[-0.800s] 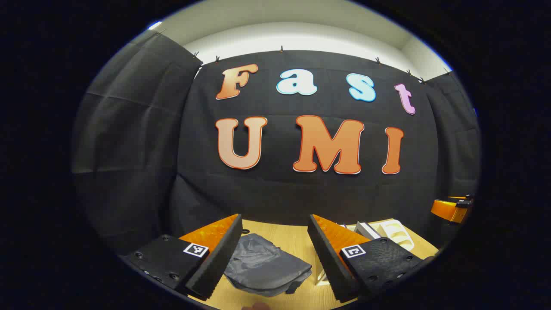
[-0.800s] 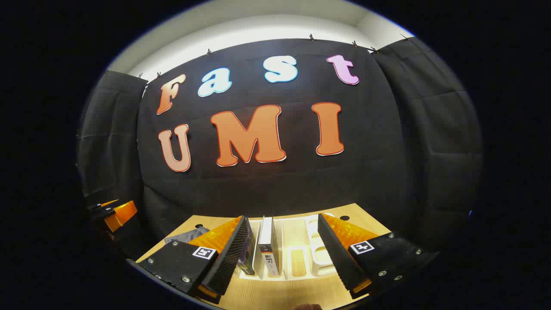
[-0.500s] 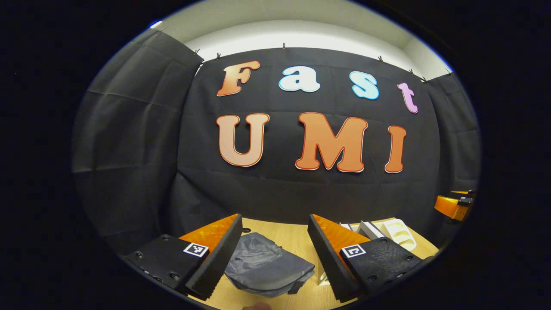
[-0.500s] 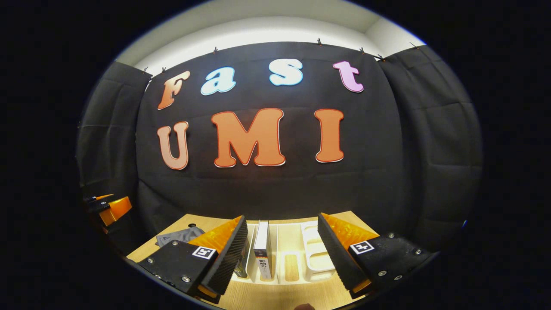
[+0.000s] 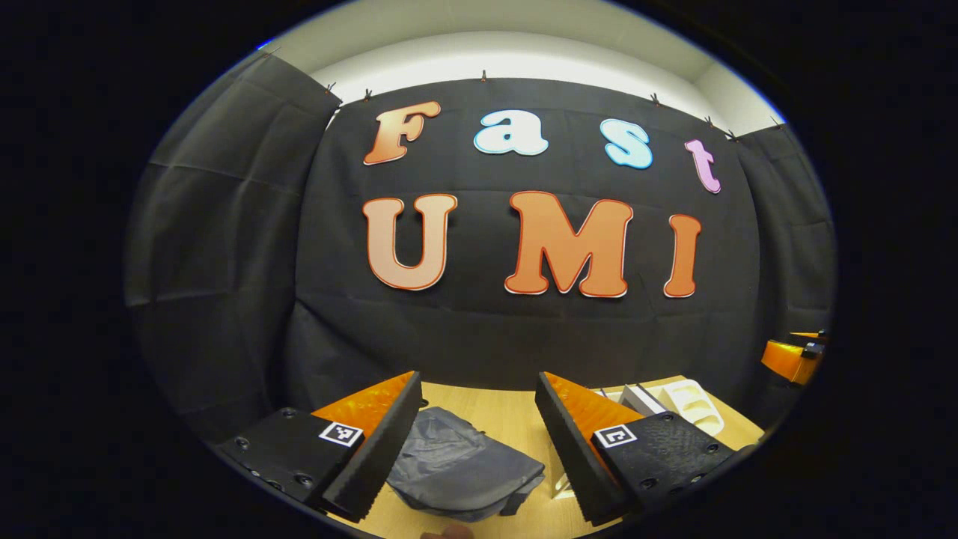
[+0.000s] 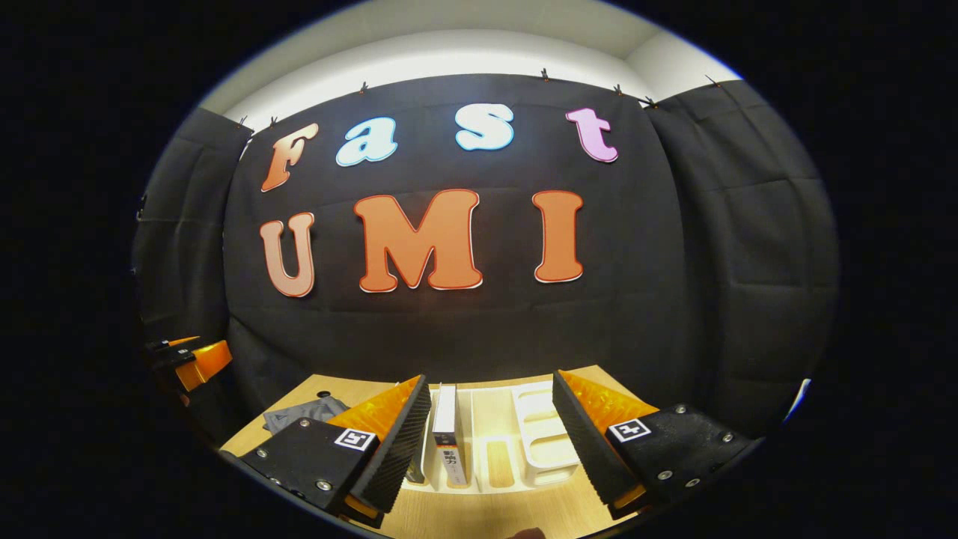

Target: Open the schoolbag, grab two books from the bookshelf and put them into the schoolbag.

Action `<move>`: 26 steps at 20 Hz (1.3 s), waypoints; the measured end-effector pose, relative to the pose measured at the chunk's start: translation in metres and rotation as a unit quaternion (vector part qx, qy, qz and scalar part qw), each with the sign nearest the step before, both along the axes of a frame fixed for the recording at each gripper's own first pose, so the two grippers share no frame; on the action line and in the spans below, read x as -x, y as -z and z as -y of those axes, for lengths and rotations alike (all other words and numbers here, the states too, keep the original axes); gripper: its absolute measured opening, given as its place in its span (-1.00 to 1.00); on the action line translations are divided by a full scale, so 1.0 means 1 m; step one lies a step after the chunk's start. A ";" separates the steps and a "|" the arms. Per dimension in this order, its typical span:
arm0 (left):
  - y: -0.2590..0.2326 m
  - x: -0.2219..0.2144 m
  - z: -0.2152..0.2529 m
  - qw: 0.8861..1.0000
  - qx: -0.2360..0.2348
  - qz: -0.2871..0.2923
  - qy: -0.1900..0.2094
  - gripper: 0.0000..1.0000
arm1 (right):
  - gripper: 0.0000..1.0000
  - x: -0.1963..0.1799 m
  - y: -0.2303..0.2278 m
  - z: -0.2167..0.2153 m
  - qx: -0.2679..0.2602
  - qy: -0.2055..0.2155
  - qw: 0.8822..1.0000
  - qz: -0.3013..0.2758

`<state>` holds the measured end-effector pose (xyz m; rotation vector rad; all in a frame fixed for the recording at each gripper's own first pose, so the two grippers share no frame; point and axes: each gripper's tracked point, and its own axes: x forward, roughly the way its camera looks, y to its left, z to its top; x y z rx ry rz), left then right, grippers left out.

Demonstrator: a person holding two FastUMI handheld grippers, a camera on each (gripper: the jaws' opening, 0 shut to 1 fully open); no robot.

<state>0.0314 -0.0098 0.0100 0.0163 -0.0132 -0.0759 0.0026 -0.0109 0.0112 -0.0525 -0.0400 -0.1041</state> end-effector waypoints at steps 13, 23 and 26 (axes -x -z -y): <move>0.013 -0.006 -0.013 0.997 -0.078 0.006 -0.005 0.93 | 0.94 -0.009 0.014 -0.015 0.017 -0.006 1.000 -0.016; 0.185 -0.021 -0.003 0.953 -0.278 -0.118 0.014 0.94 | 0.94 0.006 0.053 0.022 0.010 0.035 0.997 -0.072; 0.253 -0.026 0.008 0.925 -0.341 -0.161 0.048 0.94 | 0.94 0.014 0.057 0.043 0.001 0.059 0.995 -0.079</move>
